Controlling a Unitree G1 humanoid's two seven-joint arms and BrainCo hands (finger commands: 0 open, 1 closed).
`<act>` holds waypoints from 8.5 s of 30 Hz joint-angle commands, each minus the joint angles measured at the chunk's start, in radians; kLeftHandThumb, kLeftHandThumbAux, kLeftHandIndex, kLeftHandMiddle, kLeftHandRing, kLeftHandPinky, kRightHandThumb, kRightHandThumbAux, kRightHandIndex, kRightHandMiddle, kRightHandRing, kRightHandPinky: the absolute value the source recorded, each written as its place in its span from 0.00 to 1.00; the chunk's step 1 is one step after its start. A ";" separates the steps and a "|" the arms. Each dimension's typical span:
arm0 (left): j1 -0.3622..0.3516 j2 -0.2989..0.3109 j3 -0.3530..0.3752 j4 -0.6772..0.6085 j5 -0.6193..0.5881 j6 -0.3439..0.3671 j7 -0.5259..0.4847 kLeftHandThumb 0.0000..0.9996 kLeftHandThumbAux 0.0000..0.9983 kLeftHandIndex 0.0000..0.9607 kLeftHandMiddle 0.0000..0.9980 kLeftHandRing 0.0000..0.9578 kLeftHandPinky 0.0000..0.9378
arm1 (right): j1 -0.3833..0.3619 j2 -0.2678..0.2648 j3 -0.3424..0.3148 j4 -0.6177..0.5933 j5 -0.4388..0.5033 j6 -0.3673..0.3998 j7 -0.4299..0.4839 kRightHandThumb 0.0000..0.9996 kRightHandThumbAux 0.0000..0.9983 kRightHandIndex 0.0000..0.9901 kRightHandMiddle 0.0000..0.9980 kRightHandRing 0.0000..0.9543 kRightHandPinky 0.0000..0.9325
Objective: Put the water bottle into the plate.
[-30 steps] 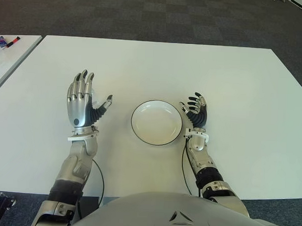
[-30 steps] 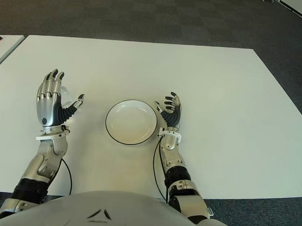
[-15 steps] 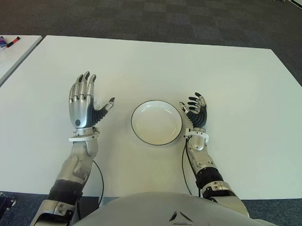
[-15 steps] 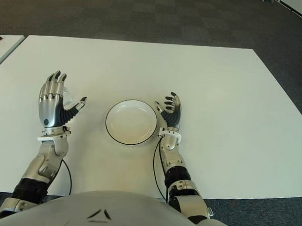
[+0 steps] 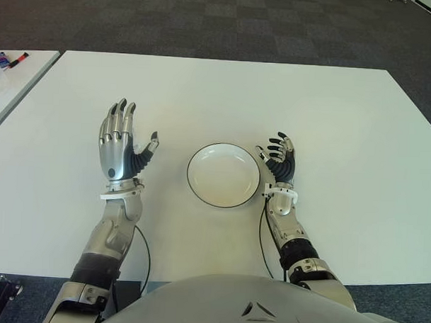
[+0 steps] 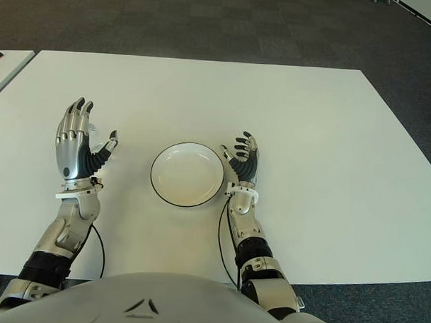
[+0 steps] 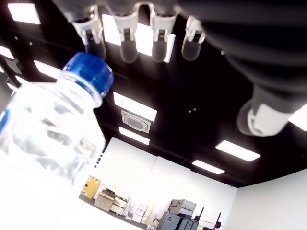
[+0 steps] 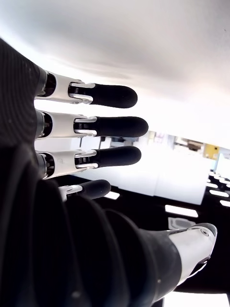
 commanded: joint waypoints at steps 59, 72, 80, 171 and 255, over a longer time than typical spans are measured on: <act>-0.019 -0.079 -0.011 0.004 -0.035 -0.051 0.088 0.57 0.38 0.00 0.00 0.07 0.22 | -0.021 -0.012 -0.006 0.121 0.028 -0.036 0.033 0.69 0.71 0.19 0.33 0.39 0.44; -0.097 0.011 0.101 0.161 -0.140 -0.102 0.090 0.48 0.41 0.00 0.00 0.04 0.16 | -0.024 -0.023 -0.001 0.143 0.029 -0.067 0.055 0.69 0.72 0.21 0.32 0.36 0.41; -0.097 0.000 0.114 0.153 -0.125 -0.078 0.155 0.47 0.37 0.00 0.00 0.01 0.10 | -0.024 -0.027 -0.002 0.148 0.028 -0.069 0.060 0.69 0.72 0.20 0.32 0.36 0.41; -0.180 -0.139 0.163 0.282 -0.590 -0.325 -0.298 0.51 0.61 0.00 0.00 0.05 0.18 | -0.028 -0.029 -0.011 0.177 0.054 -0.080 0.090 0.72 0.71 0.20 0.32 0.36 0.41; -0.206 -0.113 0.133 0.343 -0.519 -0.267 -0.369 0.24 0.65 0.00 0.00 0.02 0.08 | -0.022 -0.043 -0.024 0.171 0.056 -0.078 0.125 0.68 0.72 0.19 0.34 0.38 0.42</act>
